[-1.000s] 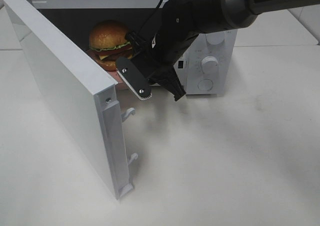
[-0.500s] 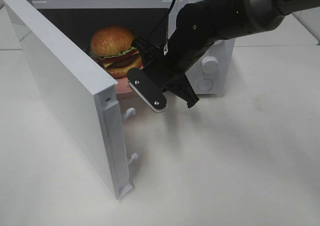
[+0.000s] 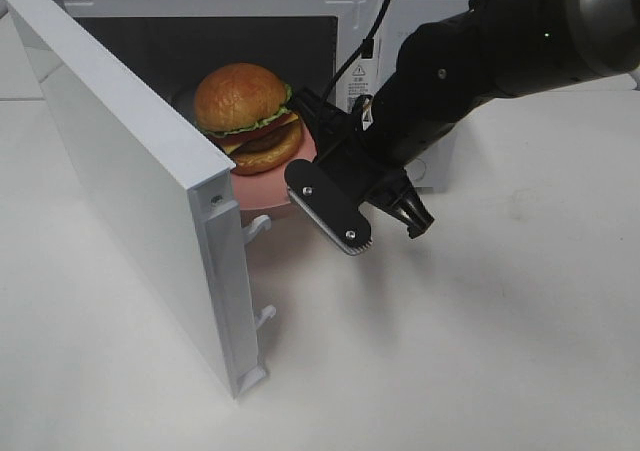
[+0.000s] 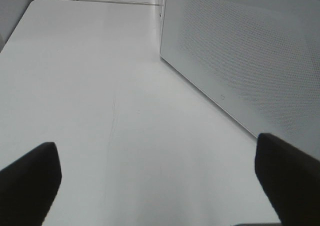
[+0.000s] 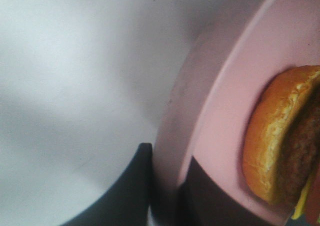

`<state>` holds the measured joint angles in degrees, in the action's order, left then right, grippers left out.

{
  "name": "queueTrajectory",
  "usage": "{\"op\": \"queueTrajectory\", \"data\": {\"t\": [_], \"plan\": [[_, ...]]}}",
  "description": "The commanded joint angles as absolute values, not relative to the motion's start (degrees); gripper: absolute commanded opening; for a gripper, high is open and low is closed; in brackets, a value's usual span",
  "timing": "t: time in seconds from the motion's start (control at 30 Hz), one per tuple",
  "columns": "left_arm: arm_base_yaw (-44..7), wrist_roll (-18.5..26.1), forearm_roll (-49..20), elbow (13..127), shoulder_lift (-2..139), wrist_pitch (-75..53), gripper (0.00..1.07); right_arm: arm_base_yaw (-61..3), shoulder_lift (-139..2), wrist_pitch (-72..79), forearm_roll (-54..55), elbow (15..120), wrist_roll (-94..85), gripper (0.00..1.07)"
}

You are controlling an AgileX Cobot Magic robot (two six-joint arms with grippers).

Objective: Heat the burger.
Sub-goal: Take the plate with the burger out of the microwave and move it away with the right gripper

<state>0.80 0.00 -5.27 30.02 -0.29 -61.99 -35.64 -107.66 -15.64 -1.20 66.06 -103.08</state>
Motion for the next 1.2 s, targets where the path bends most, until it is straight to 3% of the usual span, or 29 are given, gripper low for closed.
{"op": "queueTrajectory", "data": {"t": [0.03, 1.2], "plan": [[0.9, -0.3, -5.3, 29.8, -0.5, -61.3, 1.0, -35.6, -104.3, -11.5, -1.1, 64.1, -103.6, 0.0], [0.9, -0.3, -5.3, 29.8, -0.5, -61.3, 1.0, -35.6, -82.5, -6.8, -1.2, 40.7, -99.4, 0.0]]}}
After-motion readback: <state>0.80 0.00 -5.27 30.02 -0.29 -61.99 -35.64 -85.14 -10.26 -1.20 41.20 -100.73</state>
